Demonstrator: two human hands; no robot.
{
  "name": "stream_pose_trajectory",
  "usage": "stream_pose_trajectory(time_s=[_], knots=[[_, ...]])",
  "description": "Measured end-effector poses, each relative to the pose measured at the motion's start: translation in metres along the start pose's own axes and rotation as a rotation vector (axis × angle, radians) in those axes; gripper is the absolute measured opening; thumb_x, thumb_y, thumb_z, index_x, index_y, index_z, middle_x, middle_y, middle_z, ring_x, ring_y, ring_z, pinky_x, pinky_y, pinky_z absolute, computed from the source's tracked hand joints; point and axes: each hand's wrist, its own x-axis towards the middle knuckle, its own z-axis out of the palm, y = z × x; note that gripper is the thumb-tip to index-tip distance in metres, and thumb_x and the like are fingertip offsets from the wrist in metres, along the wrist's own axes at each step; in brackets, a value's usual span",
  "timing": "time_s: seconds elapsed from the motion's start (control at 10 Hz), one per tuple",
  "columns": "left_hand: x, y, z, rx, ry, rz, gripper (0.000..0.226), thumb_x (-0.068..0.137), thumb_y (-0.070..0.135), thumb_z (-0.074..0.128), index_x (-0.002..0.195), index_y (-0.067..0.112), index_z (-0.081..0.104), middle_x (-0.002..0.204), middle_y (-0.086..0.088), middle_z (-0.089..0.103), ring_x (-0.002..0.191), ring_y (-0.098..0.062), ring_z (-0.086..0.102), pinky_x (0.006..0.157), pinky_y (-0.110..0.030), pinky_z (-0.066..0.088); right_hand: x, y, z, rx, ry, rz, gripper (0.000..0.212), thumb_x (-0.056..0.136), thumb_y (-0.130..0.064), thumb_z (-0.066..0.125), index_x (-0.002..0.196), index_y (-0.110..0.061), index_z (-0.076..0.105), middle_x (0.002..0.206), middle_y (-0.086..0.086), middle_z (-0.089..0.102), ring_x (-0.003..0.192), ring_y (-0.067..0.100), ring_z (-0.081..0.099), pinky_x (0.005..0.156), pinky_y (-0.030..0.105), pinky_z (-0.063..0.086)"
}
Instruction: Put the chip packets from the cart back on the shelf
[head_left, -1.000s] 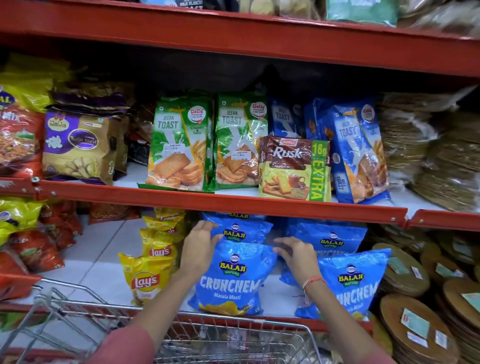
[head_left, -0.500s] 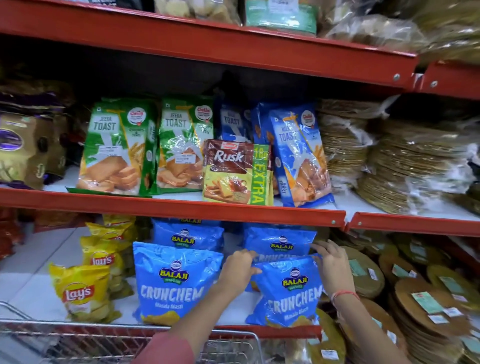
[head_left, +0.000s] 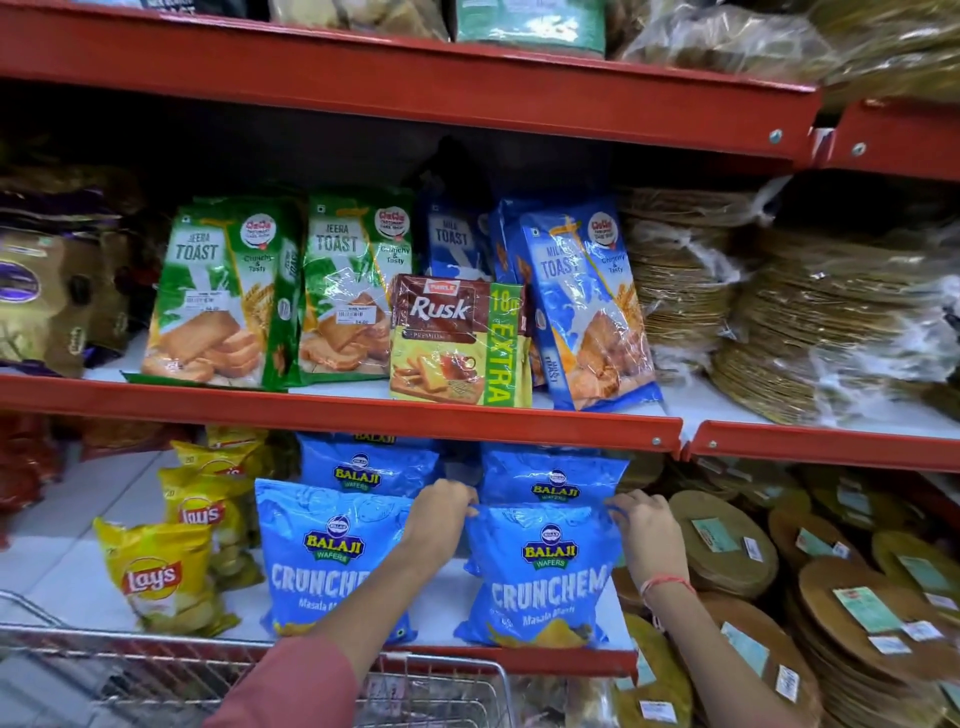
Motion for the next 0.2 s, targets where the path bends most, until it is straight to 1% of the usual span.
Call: stream_pose_trajectory(time_s=[0.1, 0.2], knots=[[-0.0025, -0.0006, -0.0033, 0.030, -0.007, 0.018, 0.020, 0.092, 0.008, 0.047, 0.103, 0.007, 0.064, 0.107, -0.013, 0.067, 0.100, -0.028, 0.062, 0.082, -0.036, 0.048, -0.0031, -0.0052, 0.0001, -0.004, -0.028, 0.025, 0.016, 0.086, -0.005, 0.060, 0.098, -0.008, 0.070, 0.091, 0.013, 0.069, 0.089, 0.032, 0.053, 0.073, 0.040, 0.051], [-0.0057, -0.0022, -0.0056, -0.007, 0.004, 0.059, 0.021, 0.092, 0.012, 0.048, 0.109, 0.008, 0.061, 0.112, -0.015, 0.063, 0.104, -0.030, 0.059, 0.087, -0.039, 0.046, -0.0028, -0.0130, -0.0043, -0.013, -0.013, 0.004, 0.021, 0.087, -0.011, 0.061, 0.108, -0.009, 0.066, 0.101, 0.012, 0.067, 0.100, 0.031, 0.052, 0.082, 0.040, 0.051]])
